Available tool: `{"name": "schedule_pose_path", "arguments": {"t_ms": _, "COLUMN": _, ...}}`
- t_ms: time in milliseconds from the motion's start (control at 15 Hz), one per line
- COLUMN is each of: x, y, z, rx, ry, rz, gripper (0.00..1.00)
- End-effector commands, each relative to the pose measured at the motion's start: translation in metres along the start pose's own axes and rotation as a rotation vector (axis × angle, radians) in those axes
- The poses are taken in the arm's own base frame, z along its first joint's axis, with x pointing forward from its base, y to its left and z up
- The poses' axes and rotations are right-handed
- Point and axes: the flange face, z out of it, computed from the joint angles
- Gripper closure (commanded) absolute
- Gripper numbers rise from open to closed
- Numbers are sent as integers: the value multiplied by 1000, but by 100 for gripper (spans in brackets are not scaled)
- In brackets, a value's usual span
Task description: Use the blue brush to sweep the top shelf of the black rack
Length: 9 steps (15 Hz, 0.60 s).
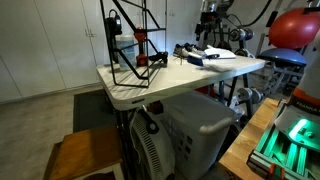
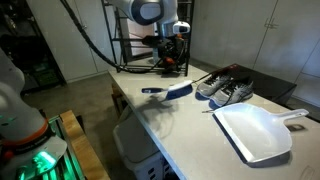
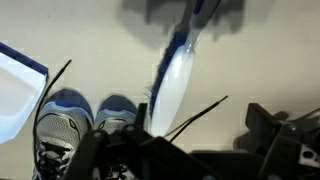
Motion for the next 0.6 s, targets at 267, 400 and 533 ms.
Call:
{"name": "schedule_pose_path", "arguments": {"t_ms": 267, "x": -81, "y": -67, "z": -46, "rx": -44, "ry": -72, "rz": -119, "gripper": 0}}
{"name": "schedule_pose_path", "arguments": {"t_ms": 400, "x": -61, "y": -57, "z": -44, "rx": -33, "ry": -66, "rz": -93, "gripper": 0}}
{"name": "schedule_pose_path", "arguments": {"t_ms": 533, "x": -71, "y": -64, "z": -49, "rx": -34, "ry": -60, "rz": -106, "gripper": 0}}
